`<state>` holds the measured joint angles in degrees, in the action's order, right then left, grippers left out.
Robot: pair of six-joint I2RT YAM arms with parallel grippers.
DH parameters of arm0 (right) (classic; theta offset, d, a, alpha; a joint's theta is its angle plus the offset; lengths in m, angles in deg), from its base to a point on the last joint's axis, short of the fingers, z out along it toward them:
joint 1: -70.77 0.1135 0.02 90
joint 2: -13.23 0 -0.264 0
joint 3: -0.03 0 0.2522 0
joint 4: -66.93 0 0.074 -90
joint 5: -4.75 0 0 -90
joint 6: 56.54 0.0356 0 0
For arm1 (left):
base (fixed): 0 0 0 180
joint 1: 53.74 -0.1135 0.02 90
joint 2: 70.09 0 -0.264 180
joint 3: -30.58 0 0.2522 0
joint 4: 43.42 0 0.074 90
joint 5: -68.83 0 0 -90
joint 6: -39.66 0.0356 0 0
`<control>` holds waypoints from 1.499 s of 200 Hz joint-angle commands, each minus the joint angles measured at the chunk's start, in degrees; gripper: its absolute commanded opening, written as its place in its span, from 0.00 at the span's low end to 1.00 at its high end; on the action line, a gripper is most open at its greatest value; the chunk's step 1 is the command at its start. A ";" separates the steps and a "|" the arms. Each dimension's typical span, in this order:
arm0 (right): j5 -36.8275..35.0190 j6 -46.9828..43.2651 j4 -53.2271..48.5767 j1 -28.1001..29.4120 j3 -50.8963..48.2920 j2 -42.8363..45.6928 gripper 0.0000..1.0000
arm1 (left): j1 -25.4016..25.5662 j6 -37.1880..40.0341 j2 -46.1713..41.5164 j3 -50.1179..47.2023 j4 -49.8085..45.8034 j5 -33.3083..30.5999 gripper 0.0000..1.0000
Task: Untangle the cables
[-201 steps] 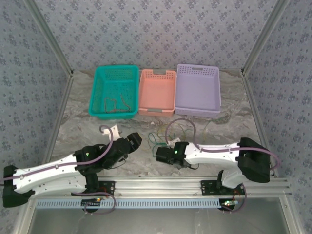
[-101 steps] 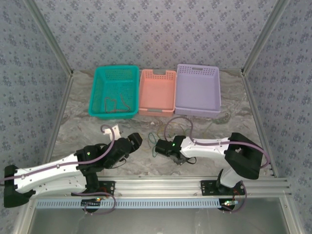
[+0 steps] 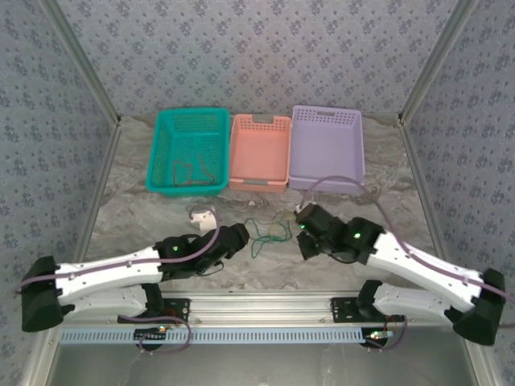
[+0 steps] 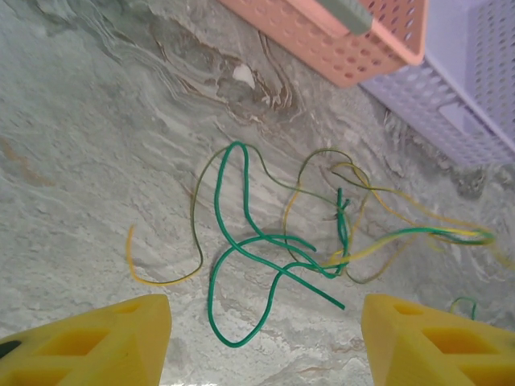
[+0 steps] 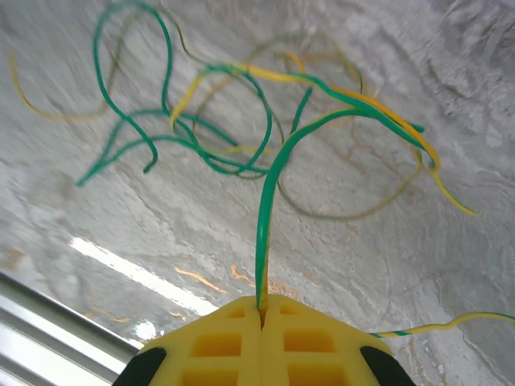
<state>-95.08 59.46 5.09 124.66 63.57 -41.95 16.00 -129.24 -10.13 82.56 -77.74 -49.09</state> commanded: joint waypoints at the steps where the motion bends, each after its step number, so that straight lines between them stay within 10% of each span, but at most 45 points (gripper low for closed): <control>1: 8.66 -3.10 0.89 -5.54 2.14 3.54 0.00 | -0.32 1.32 5.08 2.84 5.94 2.02 0.63; 66: 28.79 -4.56 7.99 -22.81 10.59 0.57 0.00 | -2.04 4.04 18.92 9.13 14.55 0.53 0.59; 214: 12.88 -2.58 6.27 -39.22 52.98 -21.41 0.00 | -3.39 8.03 -3.75 10.80 -8.35 -8.73 0.59; 300: 1.80 -3.34 1.82 -39.13 57.31 -43.79 0.00 | -3.82 8.76 -11.30 10.00 -15.80 -13.23 0.60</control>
<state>-87.56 56.73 10.40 85.28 118.02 -81.47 12.59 -121.30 -21.14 91.76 -90.48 -60.09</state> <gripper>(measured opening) 0.059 0.592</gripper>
